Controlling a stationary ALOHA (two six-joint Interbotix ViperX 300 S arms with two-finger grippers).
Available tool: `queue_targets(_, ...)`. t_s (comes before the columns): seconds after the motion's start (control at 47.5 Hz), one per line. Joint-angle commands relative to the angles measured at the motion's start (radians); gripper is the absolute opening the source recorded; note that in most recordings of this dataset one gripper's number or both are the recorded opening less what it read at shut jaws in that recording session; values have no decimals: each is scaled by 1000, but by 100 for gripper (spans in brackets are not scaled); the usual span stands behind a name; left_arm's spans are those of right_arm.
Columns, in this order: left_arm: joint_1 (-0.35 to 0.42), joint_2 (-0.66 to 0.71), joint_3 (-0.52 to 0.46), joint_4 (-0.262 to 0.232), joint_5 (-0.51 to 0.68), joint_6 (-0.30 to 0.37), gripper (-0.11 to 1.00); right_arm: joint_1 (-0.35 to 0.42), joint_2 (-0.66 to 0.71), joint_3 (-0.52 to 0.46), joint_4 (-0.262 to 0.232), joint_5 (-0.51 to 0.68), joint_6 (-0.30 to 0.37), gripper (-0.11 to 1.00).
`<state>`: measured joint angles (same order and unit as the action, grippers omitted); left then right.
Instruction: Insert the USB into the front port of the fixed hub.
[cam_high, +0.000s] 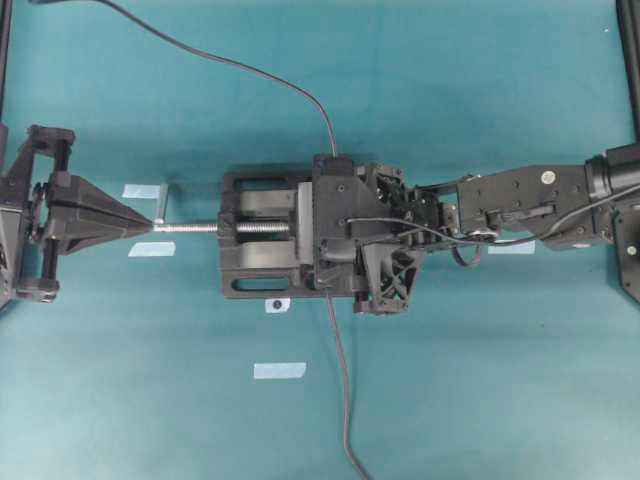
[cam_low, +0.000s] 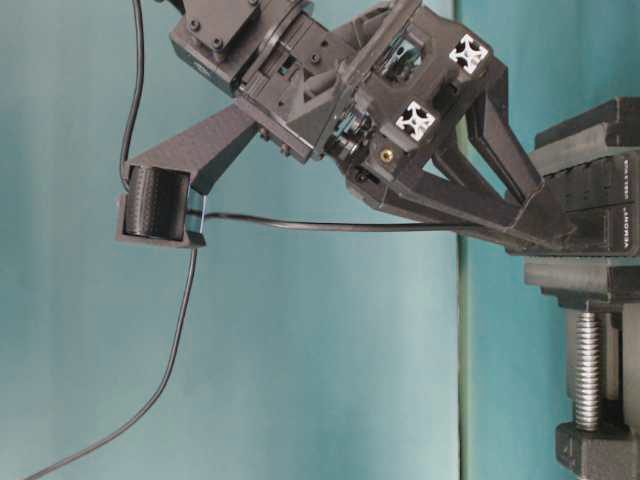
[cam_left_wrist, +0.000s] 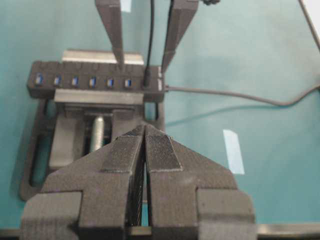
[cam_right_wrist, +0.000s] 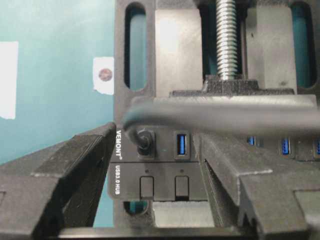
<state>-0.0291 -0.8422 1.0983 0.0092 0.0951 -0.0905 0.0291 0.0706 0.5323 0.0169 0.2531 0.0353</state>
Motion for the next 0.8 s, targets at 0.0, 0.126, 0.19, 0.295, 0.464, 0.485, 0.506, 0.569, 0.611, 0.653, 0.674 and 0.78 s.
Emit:
queue_targets(0.0,0,2,-12,2,-9,-2,0,3,-32,-21,-2,2,6,71)
queue_targets(0.126,-2,2,-14,2,-9,-5,0,3,-37,-20,-2,8,6,71)
queue_targets(0.19,-2,2,-14,2,-9,-11,0,3,-41,-18,-2,9,6,71)
queue_targets(0.295,-2,2,-12,2,-9,-20,0,3,-57,-9,-2,9,6,71)
queue_targets(0.464,-2,0,-15,2,-14,-18,0,6,-87,11,-2,5,6,71)
queue_targets(0.485,-2,0,-14,2,-15,-18,0,8,-92,15,-2,3,6,71)
queue_targets(0.506,-2,-2,-14,2,-18,-18,0,8,-98,20,-2,3,6,71)
queue_targets(0.569,-2,-3,-11,2,-18,-18,0,8,-110,32,-2,3,6,71)
queue_targets(0.611,-2,-5,-11,2,-18,-18,0,9,-123,40,-2,3,6,72)
queue_targets(0.653,-3,-5,-11,2,-18,-18,0,9,-132,46,-2,0,6,72)
queue_targets(0.674,-2,-6,-11,2,-18,-18,0,9,-138,49,-2,0,6,72)
queue_targets(0.78,-2,-6,-11,2,-18,-18,0,9,-163,66,-2,-8,6,72)
